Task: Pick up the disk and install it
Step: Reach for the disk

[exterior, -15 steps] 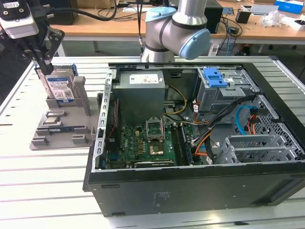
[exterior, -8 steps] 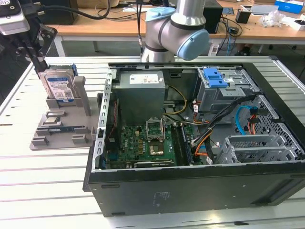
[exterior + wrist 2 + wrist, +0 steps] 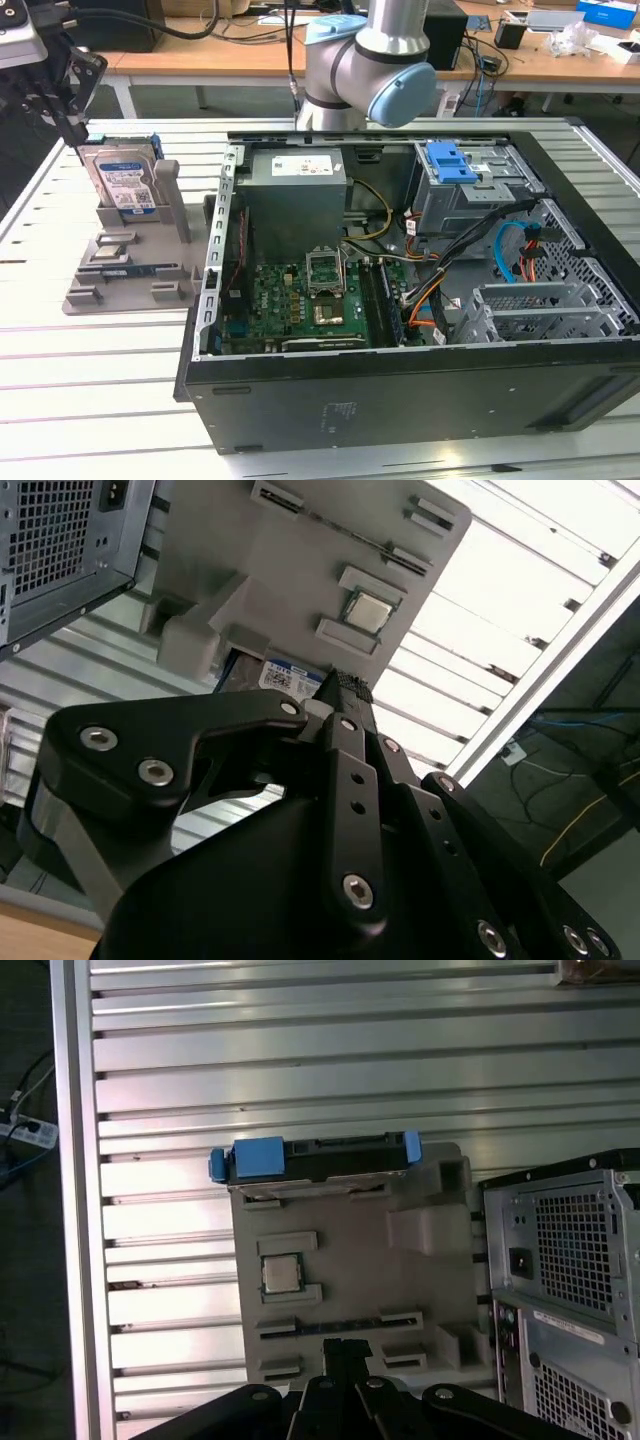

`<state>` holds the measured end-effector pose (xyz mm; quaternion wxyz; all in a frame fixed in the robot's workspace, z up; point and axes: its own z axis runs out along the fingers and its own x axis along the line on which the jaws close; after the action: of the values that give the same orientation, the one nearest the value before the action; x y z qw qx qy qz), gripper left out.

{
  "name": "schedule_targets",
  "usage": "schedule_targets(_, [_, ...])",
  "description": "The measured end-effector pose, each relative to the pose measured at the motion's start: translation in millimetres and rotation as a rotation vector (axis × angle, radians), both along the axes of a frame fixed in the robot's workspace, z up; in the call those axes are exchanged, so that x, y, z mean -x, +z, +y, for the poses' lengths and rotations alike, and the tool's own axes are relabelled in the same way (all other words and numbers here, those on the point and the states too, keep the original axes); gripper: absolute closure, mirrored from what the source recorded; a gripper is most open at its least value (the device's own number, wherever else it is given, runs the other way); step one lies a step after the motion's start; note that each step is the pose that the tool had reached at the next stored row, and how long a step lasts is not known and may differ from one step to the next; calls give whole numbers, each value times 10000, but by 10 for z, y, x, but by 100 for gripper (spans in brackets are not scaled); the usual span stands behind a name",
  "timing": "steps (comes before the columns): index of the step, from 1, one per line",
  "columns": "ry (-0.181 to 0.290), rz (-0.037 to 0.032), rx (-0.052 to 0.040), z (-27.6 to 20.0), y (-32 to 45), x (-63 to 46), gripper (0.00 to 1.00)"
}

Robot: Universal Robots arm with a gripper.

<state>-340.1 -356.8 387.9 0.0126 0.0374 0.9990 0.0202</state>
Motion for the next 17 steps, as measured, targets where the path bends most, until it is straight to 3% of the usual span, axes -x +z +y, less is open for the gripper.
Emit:
schedule_targets(7, [0, 2, 4, 70, -9, 79, 89])
schedule_targets(11, [-1, 1, 46, 174, -18, 112, 89])
schedule_targets(17, [-2, 0, 90, 287, -27, 162, 89])
